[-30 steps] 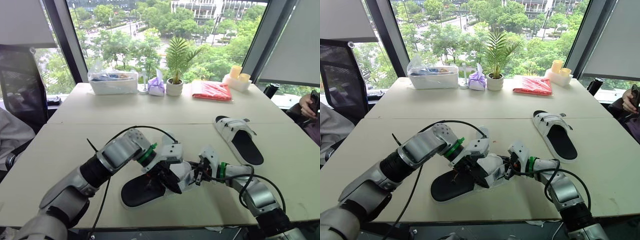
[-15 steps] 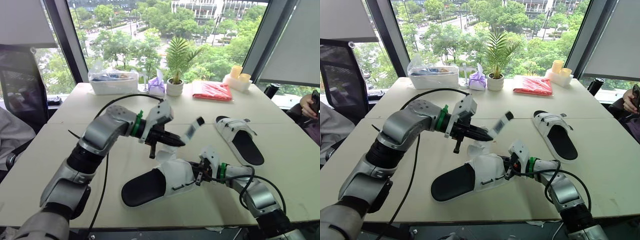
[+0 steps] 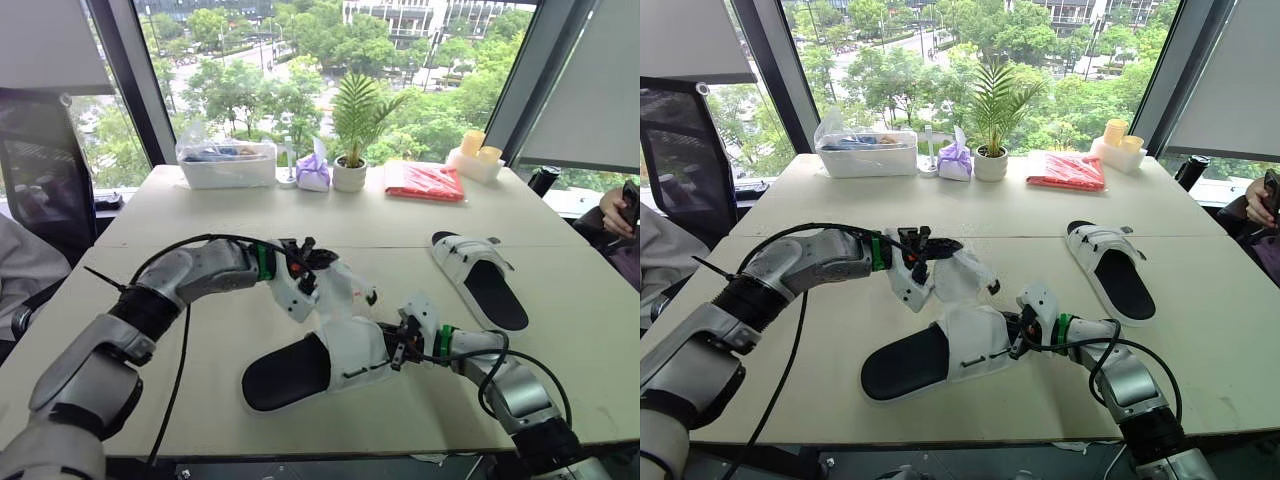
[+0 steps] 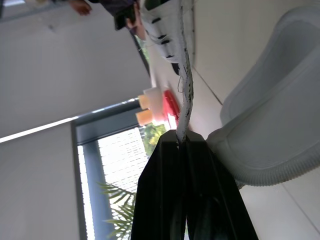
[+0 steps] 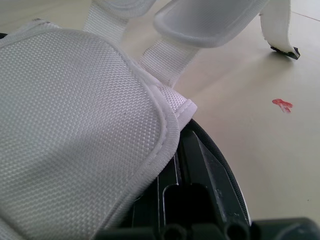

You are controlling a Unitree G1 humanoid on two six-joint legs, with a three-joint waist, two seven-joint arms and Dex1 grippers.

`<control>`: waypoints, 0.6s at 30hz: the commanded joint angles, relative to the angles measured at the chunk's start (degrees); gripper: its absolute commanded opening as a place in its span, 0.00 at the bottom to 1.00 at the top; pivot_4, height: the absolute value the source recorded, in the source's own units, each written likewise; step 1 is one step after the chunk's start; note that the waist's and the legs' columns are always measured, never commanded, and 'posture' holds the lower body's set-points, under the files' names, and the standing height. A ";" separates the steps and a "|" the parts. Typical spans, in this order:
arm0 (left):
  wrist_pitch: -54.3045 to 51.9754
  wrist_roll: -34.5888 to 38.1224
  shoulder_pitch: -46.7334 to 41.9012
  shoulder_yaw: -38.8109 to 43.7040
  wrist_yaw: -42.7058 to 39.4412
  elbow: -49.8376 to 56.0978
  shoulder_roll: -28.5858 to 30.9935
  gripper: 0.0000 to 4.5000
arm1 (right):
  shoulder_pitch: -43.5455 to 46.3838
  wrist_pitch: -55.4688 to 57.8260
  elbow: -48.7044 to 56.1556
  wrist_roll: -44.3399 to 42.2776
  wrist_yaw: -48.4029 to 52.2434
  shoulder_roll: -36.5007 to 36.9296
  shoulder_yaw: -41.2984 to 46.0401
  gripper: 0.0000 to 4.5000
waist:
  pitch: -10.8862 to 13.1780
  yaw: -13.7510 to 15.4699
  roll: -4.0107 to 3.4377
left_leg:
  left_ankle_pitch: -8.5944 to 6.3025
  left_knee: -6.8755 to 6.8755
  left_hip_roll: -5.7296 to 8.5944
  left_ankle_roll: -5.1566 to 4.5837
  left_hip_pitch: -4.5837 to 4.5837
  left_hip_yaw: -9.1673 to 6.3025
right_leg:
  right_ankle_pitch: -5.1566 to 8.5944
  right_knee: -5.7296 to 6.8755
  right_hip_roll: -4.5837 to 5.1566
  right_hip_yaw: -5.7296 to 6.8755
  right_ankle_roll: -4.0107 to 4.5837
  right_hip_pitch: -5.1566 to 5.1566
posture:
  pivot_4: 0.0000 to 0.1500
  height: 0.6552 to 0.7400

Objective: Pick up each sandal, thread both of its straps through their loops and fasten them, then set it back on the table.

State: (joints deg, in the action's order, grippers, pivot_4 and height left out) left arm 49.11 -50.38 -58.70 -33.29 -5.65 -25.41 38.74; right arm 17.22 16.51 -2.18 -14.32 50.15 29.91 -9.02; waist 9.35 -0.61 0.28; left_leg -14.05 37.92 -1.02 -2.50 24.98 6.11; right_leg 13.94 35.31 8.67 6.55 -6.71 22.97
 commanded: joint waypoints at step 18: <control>11.03 -5.19 9.09 4.27 14.31 8.37 3.54 0.99 | -1.25 1.59 -5.19 3.33 -0.31 -0.27 -2.69 0.00 | -0.02 0.03 0.02 | 0.14 0.12 0.02 -0.20 0.24 0.14 | 0.01 0.45 -0.12 0.00 -0.05 0.12 | 1.00 1.00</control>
State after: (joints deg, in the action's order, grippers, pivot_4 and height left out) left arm 60.82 -57.15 -49.62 -31.00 9.46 -17.50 42.19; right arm 17.76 16.17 -2.60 -14.32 50.39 29.88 -9.10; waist 9.33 -0.58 0.29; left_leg -13.91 38.05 -1.00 -2.69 25.23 6.25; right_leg 13.95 35.78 8.55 6.55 -6.76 23.10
